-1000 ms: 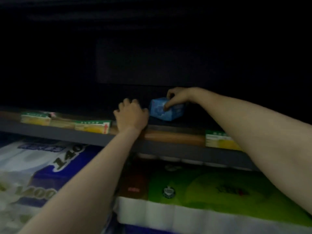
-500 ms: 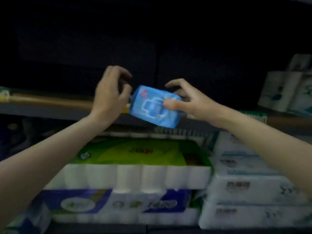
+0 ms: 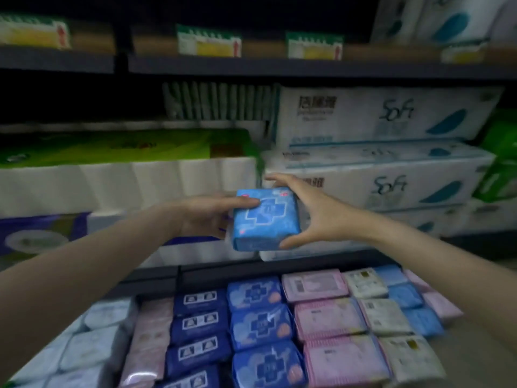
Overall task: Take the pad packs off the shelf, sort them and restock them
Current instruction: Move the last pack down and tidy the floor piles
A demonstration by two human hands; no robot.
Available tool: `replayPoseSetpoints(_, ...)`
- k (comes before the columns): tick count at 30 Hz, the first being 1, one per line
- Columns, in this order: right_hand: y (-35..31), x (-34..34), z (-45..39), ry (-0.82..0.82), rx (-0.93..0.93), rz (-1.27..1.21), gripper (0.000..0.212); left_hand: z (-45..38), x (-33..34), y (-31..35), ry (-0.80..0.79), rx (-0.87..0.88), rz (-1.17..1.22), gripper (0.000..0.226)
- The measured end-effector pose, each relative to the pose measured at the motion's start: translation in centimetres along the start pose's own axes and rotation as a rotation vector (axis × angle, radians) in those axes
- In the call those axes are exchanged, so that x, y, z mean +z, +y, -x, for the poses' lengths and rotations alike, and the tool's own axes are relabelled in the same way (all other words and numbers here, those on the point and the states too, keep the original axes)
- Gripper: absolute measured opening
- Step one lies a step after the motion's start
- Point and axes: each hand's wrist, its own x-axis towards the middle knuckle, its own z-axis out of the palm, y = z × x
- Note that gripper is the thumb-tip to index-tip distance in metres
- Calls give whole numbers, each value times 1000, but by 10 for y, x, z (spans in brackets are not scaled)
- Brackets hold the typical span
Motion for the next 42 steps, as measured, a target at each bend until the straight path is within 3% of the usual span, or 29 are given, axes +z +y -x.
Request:
replayPoseSetpoints(5, 44, 29, 36, -183, 342, -364, 66, -21, 41, -24, -75, -89, -251, 66)
replayPoseSetpoints(9, 70, 70, 50, -295, 415, -436, 62, -30, 69, -59, -83, -31, -425, 68)
replayPoseSetpoints(15, 99, 123, 64, -407, 428, 131, 75, -53, 75, -123, -60, -9, -837, 55)
replayPoseSetpoints(18, 118, 138, 78, -447, 515, 219, 78, -65, 83, -138, -57, -38, -926, 49)
replayPoseSetpoints(26, 165, 115, 99, -327, 530, 729, 62, -110, 113, -146, -100, 36, -1051, 47)
replayPoseSetpoints(32, 212, 99, 148, -200, 763, 567, 66, -139, 145, -145, -20, 136, -1007, 45)
replayPoseSetpoints(36, 219, 109, 157, -138, 775, 484, 73, -141, 148, -146, 67, 182, -946, 48)
replayPoseSetpoints(42, 206, 128, 152, -132, 731, 463, 71, -136, 142, -153, 42, 128, -1032, 49)
